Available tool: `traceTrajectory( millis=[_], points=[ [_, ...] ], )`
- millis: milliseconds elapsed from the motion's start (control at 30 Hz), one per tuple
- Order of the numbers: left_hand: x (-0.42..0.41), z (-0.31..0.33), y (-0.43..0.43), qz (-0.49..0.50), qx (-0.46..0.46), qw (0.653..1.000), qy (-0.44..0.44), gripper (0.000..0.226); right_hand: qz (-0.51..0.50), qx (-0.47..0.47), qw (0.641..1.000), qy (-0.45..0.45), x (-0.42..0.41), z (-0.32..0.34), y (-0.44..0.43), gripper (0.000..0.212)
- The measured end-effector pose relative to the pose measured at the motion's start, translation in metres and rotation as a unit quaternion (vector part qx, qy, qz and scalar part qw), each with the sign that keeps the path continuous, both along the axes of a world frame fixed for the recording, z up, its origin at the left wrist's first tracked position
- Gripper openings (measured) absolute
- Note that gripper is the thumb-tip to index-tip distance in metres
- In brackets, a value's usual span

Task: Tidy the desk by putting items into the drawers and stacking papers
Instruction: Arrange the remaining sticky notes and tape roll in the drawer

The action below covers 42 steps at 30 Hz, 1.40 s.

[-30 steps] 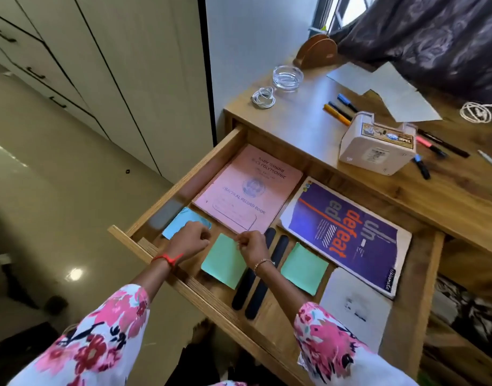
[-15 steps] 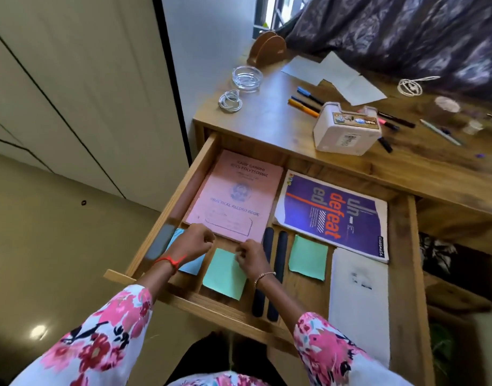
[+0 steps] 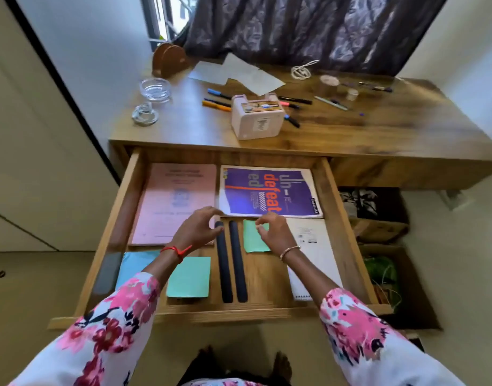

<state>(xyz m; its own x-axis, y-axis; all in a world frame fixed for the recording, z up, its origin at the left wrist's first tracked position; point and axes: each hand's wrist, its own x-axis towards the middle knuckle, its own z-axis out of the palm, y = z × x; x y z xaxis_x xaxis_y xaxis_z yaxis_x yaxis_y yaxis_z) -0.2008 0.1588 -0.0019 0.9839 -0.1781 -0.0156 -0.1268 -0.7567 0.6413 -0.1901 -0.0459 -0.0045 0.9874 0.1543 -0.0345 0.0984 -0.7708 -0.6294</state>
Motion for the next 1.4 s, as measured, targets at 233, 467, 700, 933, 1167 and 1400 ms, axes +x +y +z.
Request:
traceTrajectory(
  millis=[233,467,700,933,1167,1400],
  points=[
    [0.029,0.025,-0.089,-0.112,0.046,0.990,-0.075,0.063,-0.069,-0.032,0.994,-0.079,0.011,0.039,-0.104,0.012],
    [0.052,0.051,-0.192,-0.139,0.080,0.979,-0.128,0.072,-0.094,-0.017,0.989,-0.110,0.011,0.074,-0.221,0.019],
    [0.070,0.085,-0.277,-0.105,0.072,0.977,-0.170,0.071,-0.074,-0.036,0.989,-0.126,0.027,0.103,-0.324,0.020],
    [0.092,0.099,-0.324,-0.075,0.093,0.977,-0.176,0.071,-0.076,-0.020,0.983,-0.167,0.055,0.121,-0.370,0.018],
    [0.142,0.091,-0.352,-0.059,0.110,0.980,-0.157,0.067,-0.050,-0.015,0.986,-0.161,0.106,0.112,-0.385,0.020],
    [0.208,0.072,-0.367,-0.040,0.098,0.986,-0.128,0.061,-0.017,-0.038,0.990,-0.132,0.185,0.105,-0.390,0.022]
  ],
)
